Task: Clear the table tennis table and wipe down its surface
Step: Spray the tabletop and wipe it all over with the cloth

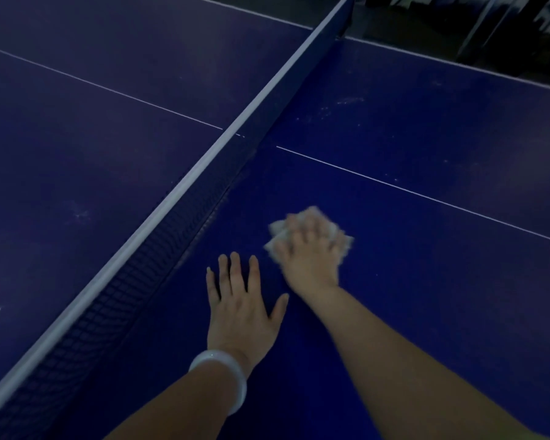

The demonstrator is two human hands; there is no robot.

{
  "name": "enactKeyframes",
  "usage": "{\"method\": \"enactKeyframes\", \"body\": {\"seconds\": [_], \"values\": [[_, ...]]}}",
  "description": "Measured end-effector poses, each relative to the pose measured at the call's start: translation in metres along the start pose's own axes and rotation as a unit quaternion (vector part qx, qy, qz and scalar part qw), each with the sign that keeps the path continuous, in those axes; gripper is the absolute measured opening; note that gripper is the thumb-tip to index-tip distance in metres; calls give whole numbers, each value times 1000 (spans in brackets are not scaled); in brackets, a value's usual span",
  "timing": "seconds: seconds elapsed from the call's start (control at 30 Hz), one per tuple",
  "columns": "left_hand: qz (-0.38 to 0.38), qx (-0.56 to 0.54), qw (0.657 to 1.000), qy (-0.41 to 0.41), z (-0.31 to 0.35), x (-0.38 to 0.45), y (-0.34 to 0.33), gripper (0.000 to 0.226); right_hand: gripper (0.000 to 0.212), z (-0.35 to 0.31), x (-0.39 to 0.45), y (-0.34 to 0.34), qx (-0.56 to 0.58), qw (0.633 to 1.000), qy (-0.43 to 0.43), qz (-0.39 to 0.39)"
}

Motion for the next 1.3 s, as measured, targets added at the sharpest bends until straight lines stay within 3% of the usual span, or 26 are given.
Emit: {"method": "enactKeyframes", "body": {"seconds": [0.07,0.13,0.23,0.3,0.37,0.57,0.73,0.9,1.1,1.3], "values": [[7,-1,1000,-4,0,0,0,89,62,-25,-7,-4,6,995,97,-12],[13,-7,1000,-6,0,0,0,91,61,4,-21,0,8,995,104,-9],[20,-16,1000,-10,0,0,2,92,62,101,-61,7,-43,998,-47,-15],[17,-18,1000,-12,-1,-1,2,93,60,154,-101,15,17,978,-209,7],[16,-17,1000,-10,-1,-1,1,92,61,157,-133,18,55,957,-283,30],[20,-17,1000,-10,-1,0,1,92,63,87,-161,1,-3,975,-218,26],[21,-51,998,-26,-4,-3,4,85,62,89,-160,2,3,977,-214,24],[-27,-147,989,-21,-19,-26,11,76,63,90,-160,3,19,978,-208,29],[-23,-58,997,39,-60,-128,3,85,63,88,-161,3,45,979,-199,27],[-8,-16,1000,21,-62,-146,-2,75,64,70,-152,2,67,967,-245,25]]}}
Point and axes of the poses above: each hand's wrist, its own x-axis towards the middle knuckle, its own y-axis out of the back of the hand, z = x × y, the point moved 6 cm from there along x, towards the middle knuckle, and after that the axes turned 12 degrees about y, right-handed, at the moved point
